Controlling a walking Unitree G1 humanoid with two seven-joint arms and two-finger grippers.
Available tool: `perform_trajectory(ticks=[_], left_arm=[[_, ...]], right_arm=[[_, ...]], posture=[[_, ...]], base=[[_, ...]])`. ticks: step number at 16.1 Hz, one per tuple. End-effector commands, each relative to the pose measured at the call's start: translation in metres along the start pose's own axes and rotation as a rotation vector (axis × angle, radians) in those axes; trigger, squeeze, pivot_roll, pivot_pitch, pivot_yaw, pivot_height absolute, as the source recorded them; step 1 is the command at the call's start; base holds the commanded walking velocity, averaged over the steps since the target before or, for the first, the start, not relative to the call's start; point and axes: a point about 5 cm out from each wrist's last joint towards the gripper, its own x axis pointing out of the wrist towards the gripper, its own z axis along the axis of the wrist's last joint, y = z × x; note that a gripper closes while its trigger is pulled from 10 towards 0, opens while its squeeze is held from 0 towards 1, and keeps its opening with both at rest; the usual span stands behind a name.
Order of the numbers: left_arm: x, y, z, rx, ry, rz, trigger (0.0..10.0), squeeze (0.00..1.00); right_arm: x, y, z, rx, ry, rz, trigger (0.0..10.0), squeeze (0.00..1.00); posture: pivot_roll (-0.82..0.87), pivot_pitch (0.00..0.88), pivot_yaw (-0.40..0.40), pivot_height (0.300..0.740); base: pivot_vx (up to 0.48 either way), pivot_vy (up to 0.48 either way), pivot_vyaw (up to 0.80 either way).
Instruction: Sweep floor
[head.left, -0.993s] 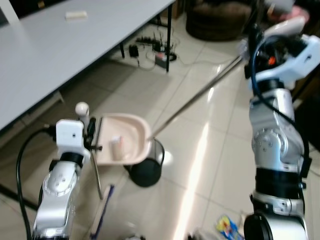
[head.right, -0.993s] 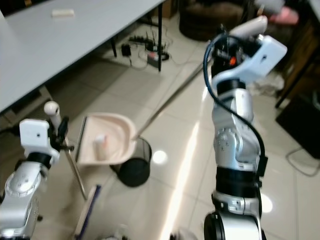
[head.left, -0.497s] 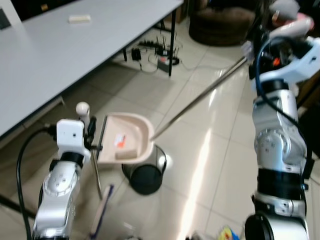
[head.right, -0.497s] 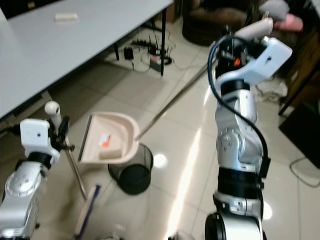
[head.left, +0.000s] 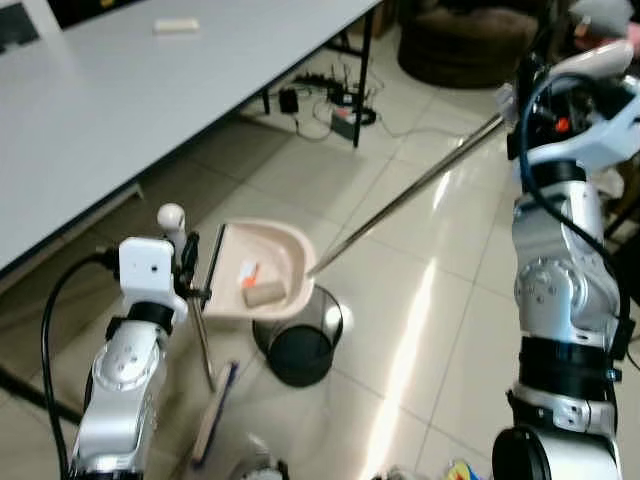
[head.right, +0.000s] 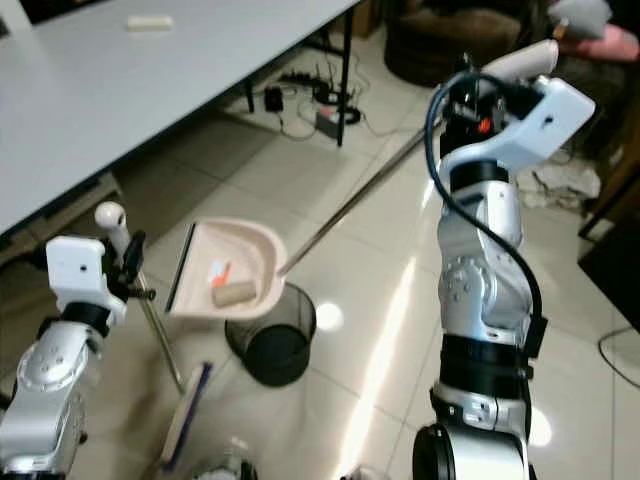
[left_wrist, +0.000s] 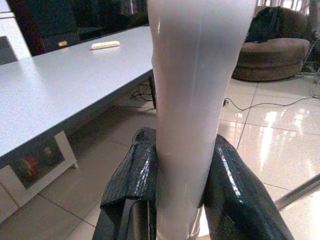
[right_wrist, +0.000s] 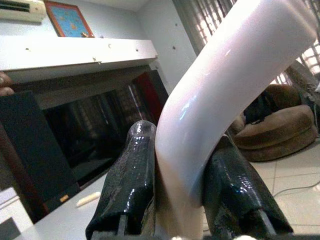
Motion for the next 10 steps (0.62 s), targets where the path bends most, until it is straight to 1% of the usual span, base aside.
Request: perform_trajectory(ticks=[1, 4, 6, 7, 9, 10], left_arm=[[-0.0001, 0.0005, 0.0045, 0.003, -0.016, 0.001, 10.0, 0.0], [0.0001, -0.0011, 0.0019, 0.002, -0.005, -0.001, 10.0, 0.0], [0.0, -0.0024, 0.0017, 0.002, 0.0, -0.004, 10.0, 0.0], [0.0, -0.0028, 0.0015, 0.002, 0.001, -0.007, 10.0, 0.0], [0.0002, -0.0034, 0.0012, 0.003, 0.001, -0.011, 10.0, 0.0], [0.0002, -0.0036, 0.0008, 0.004, 0.001, -0.012, 10.0, 0.0]], right_arm=[[0.0047, 0.0022, 0.0145, 0.005, -0.071, 0.007, 10.0, 0.0], [0.0055, 0.0011, 0.0157, -0.023, -0.082, 0.009, 10.0, 0.0], [0.0053, 0.0028, 0.0151, -0.068, -0.094, 0.044, 10.0, 0.0], [0.0049, 0.0048, 0.0133, -0.106, -0.095, 0.071, 10.0, 0.0], [0.0048, 0.0078, 0.0114, -0.133, -0.107, 0.101, 10.0, 0.0], [0.0049, 0.0106, 0.0095, -0.169, -0.111, 0.126, 10.0, 0.0]], posture=[[0.04, 0.07, 0.022, 0.74], [0.04, 0.071, 0.024, 0.74], [0.04, 0.069, 0.025, 0.74], [0.03, 0.068, 0.026, 0.74], [0.03, 0.067, 0.025, 0.74], [0.03, 0.065, 0.024, 0.74]], base=[[0.0, 0.0, 0.0], [0.0, 0.0, 0.0], [0.0, 0.0, 0.0], [0.0, 0.0, 0.0], [0.0, 0.0, 0.0], [0.0, 0.0, 0.0]])
